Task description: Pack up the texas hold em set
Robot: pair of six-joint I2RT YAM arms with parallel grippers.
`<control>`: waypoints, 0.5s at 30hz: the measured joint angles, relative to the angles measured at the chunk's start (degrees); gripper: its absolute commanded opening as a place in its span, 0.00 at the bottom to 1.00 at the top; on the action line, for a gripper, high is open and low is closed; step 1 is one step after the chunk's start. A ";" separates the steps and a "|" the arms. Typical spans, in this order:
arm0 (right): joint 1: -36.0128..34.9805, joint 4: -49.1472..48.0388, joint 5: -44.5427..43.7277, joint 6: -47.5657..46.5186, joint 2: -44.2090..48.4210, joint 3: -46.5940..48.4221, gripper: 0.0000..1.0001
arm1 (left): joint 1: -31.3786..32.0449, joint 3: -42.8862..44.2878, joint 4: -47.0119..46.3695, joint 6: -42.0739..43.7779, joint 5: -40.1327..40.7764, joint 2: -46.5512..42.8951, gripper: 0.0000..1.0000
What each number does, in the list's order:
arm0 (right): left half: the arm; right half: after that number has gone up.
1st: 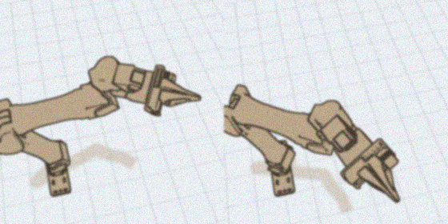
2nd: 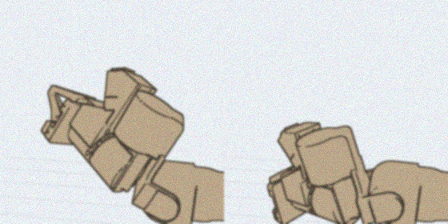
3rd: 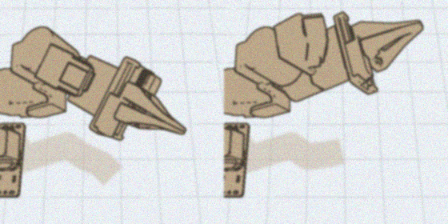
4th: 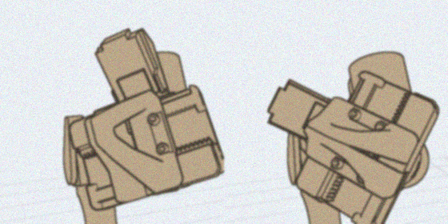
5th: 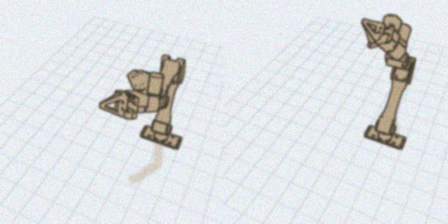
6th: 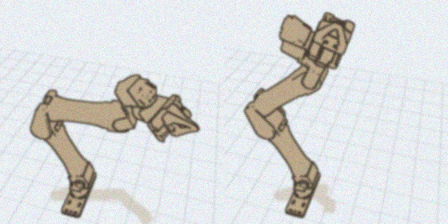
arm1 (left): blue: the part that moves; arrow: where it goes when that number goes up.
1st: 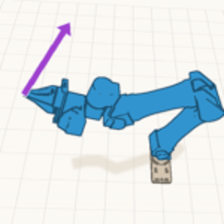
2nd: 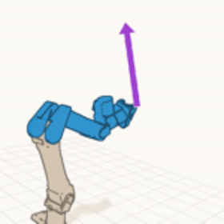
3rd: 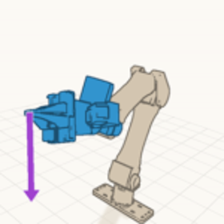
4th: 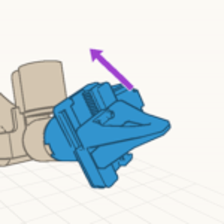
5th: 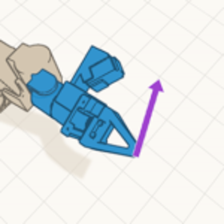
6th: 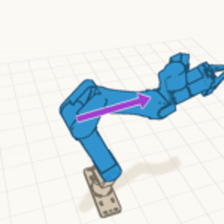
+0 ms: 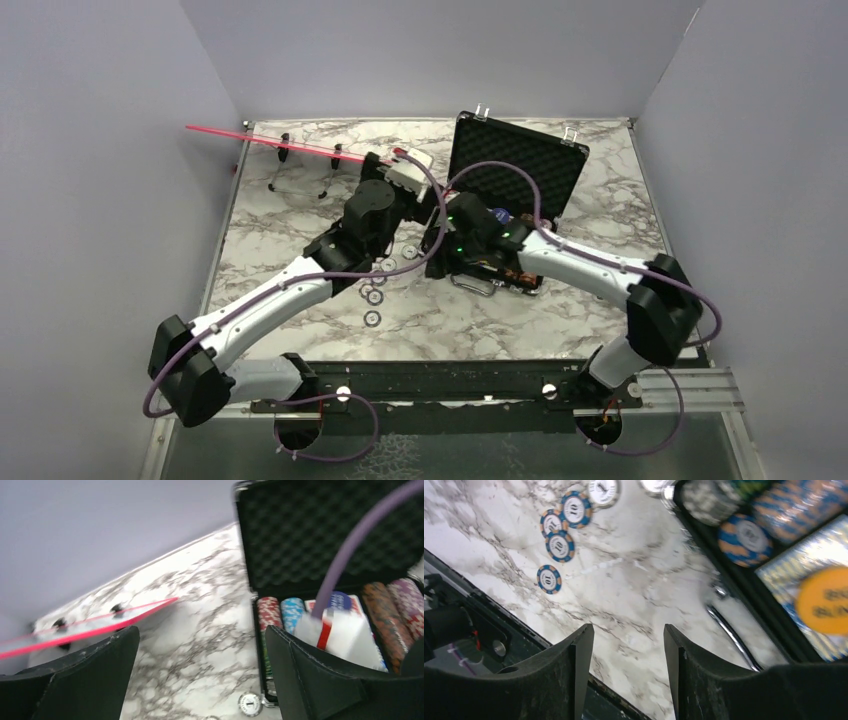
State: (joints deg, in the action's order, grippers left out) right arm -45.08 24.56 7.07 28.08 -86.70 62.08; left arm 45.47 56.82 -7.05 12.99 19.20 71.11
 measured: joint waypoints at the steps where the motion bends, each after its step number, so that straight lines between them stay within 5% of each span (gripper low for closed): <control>1: -2.38 0.26 -1.29 -0.02 -2.25 1.99 0.60 | -0.04 0.22 1.14 -1.66 3.87 -1.25 0.99; 7: -12.74 2.54 -7.10 0.24 -16.59 14.53 0.63 | -1.11 2.10 9.01 -6.95 12.31 -10.21 0.99; 15: -15.06 7.39 -12.09 4.70 -31.41 29.79 0.64 | -1.14 5.60 13.14 -12.17 12.92 -19.98 0.99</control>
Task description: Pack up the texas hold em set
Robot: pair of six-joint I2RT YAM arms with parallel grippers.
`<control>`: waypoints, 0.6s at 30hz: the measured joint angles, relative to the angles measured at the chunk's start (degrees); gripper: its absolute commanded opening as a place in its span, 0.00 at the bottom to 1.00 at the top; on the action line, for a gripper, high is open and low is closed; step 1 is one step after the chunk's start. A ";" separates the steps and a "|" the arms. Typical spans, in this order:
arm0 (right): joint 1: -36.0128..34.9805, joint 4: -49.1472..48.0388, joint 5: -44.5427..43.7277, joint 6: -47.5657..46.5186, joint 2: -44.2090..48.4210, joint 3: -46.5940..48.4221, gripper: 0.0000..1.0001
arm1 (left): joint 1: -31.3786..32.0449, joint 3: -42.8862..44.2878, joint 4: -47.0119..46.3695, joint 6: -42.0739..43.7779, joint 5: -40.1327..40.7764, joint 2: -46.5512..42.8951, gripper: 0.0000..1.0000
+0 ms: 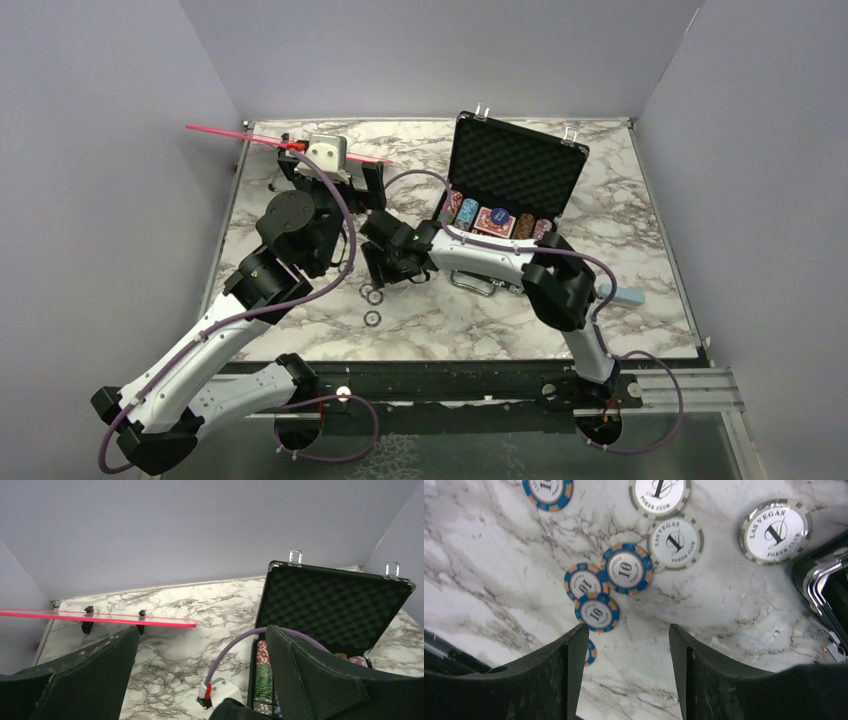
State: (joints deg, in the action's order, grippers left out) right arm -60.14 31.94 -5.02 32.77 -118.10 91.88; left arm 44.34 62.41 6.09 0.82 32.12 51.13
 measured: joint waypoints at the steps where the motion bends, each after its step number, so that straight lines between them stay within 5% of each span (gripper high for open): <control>1: 0.00 0.87 -0.61 0.94 -1.66 2.01 0.63 | 0.02 1.07 1.03 -0.79 0.44 0.09 0.99; 13: -0.48 6.27 -4.15 2.91 -12.07 13.70 0.66 | 0.02 4.26 8.35 -3.82 5.75 -0.48 0.99; 18: -0.68 9.27 -6.78 2.69 -15.78 19.67 0.56 | 0.02 4.26 9.16 -3.82 6.32 -0.90 0.99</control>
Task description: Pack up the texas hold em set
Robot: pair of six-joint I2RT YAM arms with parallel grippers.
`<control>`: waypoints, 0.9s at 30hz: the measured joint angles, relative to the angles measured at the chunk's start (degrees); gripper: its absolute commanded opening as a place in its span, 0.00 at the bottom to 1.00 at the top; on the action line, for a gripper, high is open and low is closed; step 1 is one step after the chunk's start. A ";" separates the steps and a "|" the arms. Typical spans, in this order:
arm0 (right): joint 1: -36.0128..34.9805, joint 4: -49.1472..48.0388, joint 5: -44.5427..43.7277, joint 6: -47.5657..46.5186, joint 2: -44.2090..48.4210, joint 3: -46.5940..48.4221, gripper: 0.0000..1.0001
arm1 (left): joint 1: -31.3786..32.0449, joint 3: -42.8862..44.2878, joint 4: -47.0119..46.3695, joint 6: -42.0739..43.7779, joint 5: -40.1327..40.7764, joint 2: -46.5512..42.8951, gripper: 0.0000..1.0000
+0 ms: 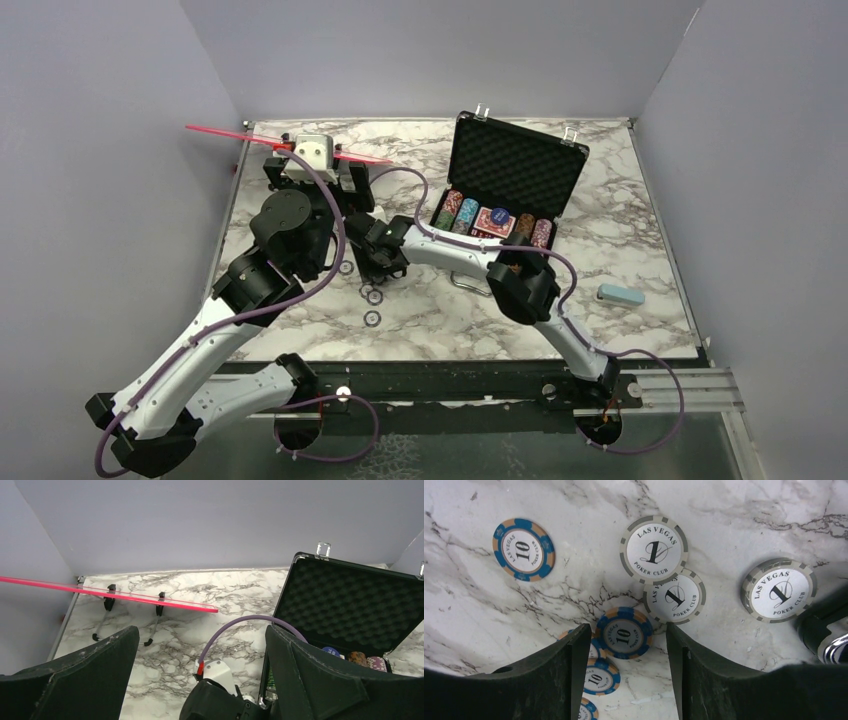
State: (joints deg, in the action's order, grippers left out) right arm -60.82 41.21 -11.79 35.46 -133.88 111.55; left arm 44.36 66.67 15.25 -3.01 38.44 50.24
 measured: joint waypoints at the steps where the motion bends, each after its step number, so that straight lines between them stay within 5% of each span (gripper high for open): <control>1: 0.00 0.81 -0.50 -0.02 -0.63 1.11 0.53 | 0.00 0.00 0.11 0.00 0.02 0.02 0.99; 11: 0.00 3.74 -4.13 -0.48 -0.31 0.68 0.39 | 0.00 0.00 0.35 0.09 0.22 0.81 0.99; 17: 0.07 5.29 -6.14 -1.92 6.23 -9.07 0.60 | 0.00 0.00 0.35 0.55 0.22 1.66 0.99; 27: -0.37 4.31 -2.25 -6.27 6.64 -6.49 0.67 | 0.00 8.83 1.62 4.39 0.92 3.72 0.99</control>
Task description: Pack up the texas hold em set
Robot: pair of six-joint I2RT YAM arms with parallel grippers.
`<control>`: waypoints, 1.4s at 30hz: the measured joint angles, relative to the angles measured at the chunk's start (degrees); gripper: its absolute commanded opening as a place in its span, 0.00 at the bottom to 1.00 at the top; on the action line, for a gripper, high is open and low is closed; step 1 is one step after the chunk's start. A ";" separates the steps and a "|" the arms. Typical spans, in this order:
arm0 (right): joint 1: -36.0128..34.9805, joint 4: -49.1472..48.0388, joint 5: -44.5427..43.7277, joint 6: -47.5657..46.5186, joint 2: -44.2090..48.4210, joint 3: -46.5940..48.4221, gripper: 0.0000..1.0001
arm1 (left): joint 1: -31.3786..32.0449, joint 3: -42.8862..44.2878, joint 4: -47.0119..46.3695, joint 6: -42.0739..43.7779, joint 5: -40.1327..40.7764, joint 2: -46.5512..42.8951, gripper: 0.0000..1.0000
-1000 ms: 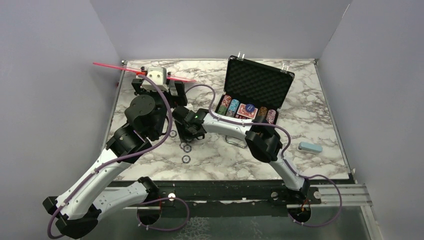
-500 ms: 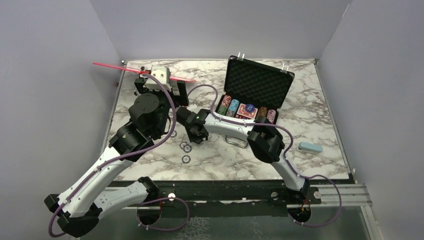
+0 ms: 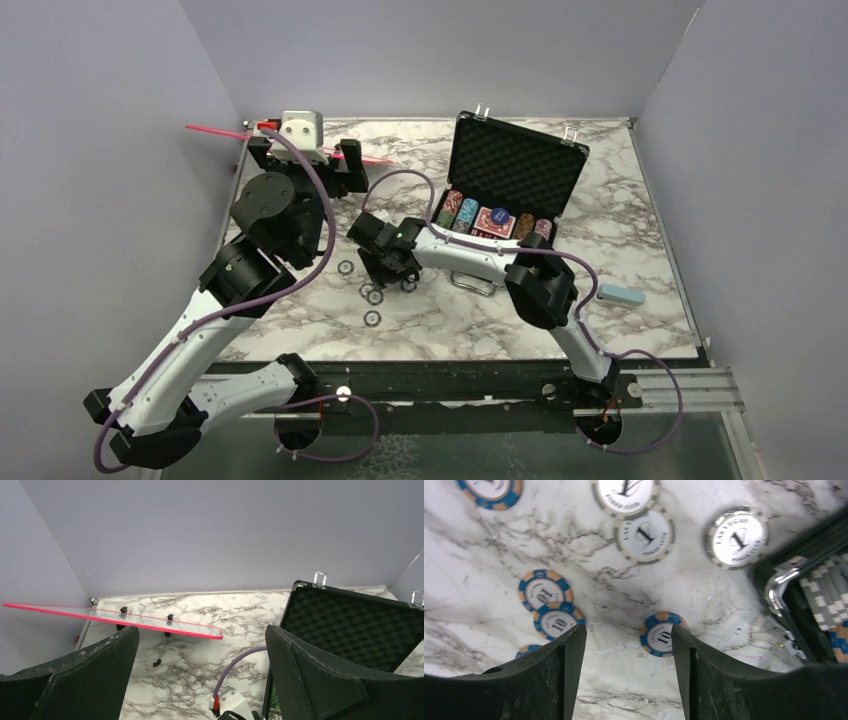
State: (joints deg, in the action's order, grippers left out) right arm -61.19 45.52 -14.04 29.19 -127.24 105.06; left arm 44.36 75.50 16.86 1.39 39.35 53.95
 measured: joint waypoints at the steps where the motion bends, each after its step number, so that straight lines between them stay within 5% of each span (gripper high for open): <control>1: -0.26 -0.35 0.48 -0.37 0.09 0.02 0.67 | 0.00 0.66 0.00 0.15 0.09 0.00 0.99; 21: -4.31 -2.05 6.60 -3.65 -5.31 5.79 0.61 | 0.00 2.71 1.70 0.61 0.17 0.37 0.99; 29: -4.52 -1.29 4.31 -2.19 -6.23 6.34 0.40 | 0.00 2.67 1.70 0.79 0.17 0.35 0.99; 42: -4.52 -1.31 2.45 -0.50 -6.21 7.32 0.42 | 0.00 2.47 1.75 1.68 0.00 0.28 0.99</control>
State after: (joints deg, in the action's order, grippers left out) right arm -65.71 44.21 -11.60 28.69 -133.45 112.38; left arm 44.36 77.97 18.61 3.07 39.35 54.24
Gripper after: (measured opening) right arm 0.424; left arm 0.990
